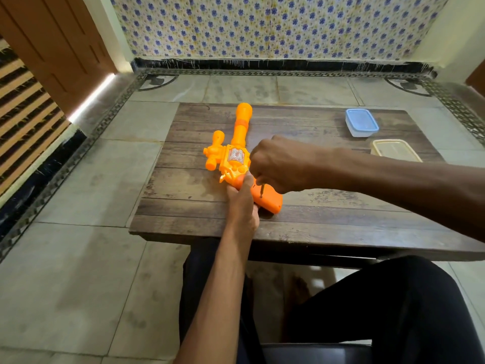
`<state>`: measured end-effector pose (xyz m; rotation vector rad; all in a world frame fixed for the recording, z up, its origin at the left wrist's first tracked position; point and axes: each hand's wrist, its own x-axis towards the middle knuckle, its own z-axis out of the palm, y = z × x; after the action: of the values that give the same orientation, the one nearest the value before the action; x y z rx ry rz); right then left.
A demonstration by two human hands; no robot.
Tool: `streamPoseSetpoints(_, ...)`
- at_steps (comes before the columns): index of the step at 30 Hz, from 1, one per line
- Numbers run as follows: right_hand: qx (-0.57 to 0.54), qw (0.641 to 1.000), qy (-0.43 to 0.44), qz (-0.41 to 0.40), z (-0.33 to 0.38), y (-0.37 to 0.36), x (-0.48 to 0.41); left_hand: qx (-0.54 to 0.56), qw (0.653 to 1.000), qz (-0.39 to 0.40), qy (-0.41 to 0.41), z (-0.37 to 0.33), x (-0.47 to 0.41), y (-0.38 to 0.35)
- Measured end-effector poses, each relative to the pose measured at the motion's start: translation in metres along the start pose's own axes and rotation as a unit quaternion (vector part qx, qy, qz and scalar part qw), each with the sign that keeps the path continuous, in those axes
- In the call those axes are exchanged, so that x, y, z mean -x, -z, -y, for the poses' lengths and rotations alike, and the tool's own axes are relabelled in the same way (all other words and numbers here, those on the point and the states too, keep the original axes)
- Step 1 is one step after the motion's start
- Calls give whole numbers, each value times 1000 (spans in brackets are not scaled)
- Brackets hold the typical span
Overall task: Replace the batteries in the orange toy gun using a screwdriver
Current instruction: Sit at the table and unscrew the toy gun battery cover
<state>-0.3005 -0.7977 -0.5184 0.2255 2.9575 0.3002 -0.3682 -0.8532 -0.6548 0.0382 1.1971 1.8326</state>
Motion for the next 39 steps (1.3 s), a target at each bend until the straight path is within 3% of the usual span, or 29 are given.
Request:
streamPoseSetpoints(6,-87,996,2,9,-9,5,-5,22,1000,11,-15,-1,1,1)
streamPoseSetpoints(14,-123,980,-117,101,-6,10,-10,6,1000,9,-12,1,0,2)
streamPoseSetpoints(22,-112,987,-51,102,-3,7,-6,-8,1000,21,-19,5,-6,5)
streamPoseSetpoints(31,-206,960,-126,141,-20,-1,-6,12,1000,17,-16,9,-11,6)
streamPoseSetpoints(34,-182,968,-139,106,-18,-4,-8,10,1000,16,-18,10,-12,6)
streamPoseSetpoints(39,-50,995,-32,77,-6,5,-7,4,999,27,-26,8,-11,6)
